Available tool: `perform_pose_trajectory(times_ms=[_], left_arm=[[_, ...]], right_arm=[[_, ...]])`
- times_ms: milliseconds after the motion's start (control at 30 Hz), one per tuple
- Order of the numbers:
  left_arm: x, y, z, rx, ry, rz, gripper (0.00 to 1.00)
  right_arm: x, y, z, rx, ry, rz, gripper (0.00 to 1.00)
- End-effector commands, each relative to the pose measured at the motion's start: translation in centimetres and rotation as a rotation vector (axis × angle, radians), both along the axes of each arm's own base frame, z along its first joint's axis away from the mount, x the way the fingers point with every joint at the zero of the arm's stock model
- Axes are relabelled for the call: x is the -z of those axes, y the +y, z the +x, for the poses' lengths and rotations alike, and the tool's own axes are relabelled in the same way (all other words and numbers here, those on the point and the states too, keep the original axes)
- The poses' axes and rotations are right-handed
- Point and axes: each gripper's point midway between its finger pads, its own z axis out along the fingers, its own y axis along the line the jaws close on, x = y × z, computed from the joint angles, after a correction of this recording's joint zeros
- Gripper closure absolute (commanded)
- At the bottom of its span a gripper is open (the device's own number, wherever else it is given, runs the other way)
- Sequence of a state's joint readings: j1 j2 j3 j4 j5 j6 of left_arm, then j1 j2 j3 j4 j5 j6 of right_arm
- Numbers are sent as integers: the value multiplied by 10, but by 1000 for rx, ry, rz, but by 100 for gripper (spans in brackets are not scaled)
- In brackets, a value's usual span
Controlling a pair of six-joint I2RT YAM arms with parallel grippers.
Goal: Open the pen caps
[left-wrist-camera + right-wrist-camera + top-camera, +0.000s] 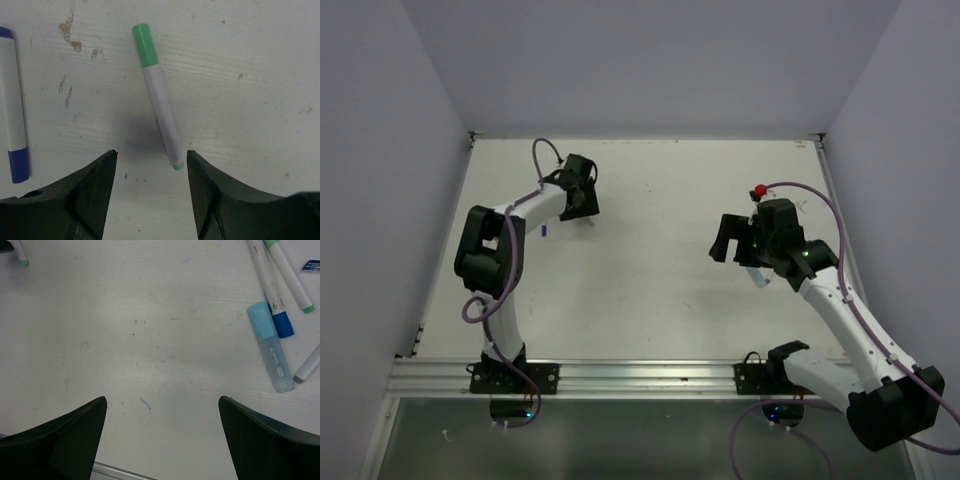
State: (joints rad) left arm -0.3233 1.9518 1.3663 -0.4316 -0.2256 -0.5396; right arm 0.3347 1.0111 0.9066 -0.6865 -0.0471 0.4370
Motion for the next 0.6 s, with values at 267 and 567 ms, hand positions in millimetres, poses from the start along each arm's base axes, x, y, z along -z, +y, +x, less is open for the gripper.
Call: perform_pose_trajectory(times_ms=[267, 567], left_arm=[[14, 9, 2, -34, -17, 125, 38], [25, 8, -5, -19, -3, 123, 56]], right_arm=[[-8, 7, 5, -12, -28, 37, 1], [-5, 8, 5, -12, -18, 39, 1]])
